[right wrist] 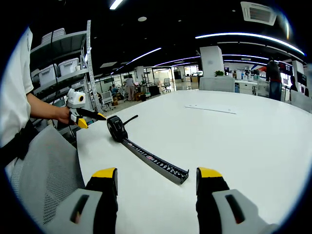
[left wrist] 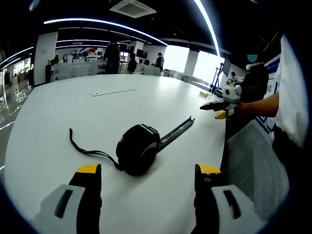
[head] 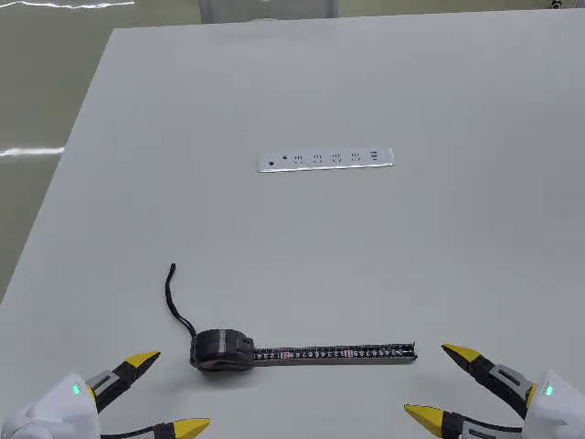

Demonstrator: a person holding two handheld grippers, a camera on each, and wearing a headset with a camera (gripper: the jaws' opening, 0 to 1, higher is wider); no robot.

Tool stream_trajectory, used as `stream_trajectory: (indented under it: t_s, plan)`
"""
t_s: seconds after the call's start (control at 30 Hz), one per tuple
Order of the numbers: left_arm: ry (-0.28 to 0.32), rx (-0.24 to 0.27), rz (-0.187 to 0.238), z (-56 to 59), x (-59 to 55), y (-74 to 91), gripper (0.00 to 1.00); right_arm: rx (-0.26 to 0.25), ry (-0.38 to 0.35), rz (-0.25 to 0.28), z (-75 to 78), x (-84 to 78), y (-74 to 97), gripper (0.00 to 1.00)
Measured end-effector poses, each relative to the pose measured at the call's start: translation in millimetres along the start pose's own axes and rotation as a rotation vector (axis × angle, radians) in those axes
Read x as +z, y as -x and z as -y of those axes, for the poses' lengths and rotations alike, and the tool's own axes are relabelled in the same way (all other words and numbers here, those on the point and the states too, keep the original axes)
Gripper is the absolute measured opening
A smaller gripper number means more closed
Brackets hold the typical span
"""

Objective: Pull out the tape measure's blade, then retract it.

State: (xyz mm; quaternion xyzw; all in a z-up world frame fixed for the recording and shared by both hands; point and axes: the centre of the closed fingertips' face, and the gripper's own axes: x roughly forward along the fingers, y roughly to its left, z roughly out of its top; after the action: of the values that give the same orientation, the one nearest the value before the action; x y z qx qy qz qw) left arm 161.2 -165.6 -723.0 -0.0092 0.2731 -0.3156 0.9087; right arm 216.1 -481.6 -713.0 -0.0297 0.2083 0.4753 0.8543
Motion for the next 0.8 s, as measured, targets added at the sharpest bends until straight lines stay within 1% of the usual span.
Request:
stream_trajectory:
  t_s: [0.2, 0.3, 0.4, 0.57, 0.67, 0.8]
  plan:
    - [-0.003, 0.007, -0.004, 5.0, 0.1, 3.8, 0.76, -0.019, -0.010, -0.024, -4.0, -8.6, 6.0, 0.65]
    - [-0.002, 0.012, -0.003, 3.6, -2.1, 6.4, 0.76, -0.026, -0.017, -0.028, -4.3, -11.3, 9.7, 0.65]
    - [-0.009, 0.016, -0.009, 4.6, -3.7, 8.7, 0.76, -0.036, -0.016, -0.040, -5.8, -12.6, 12.6, 0.66]
    - [-0.008, 0.024, -0.009, 4.9, -4.6, 13.7, 0.76, -0.050, -0.012, -0.038, -8.5, -12.5, 17.2, 0.66]
    - [-0.012, 0.028, -0.012, 5.9, -7.1, 18.1, 0.76, -0.062, -0.017, -0.041, -8.0, -13.1, 19.6, 0.66]
    - [-0.015, 0.029, -0.017, 7.6, -10.4, 22.3, 0.76, -0.066, -0.021, -0.037, -9.6, -13.5, 22.4, 0.66]
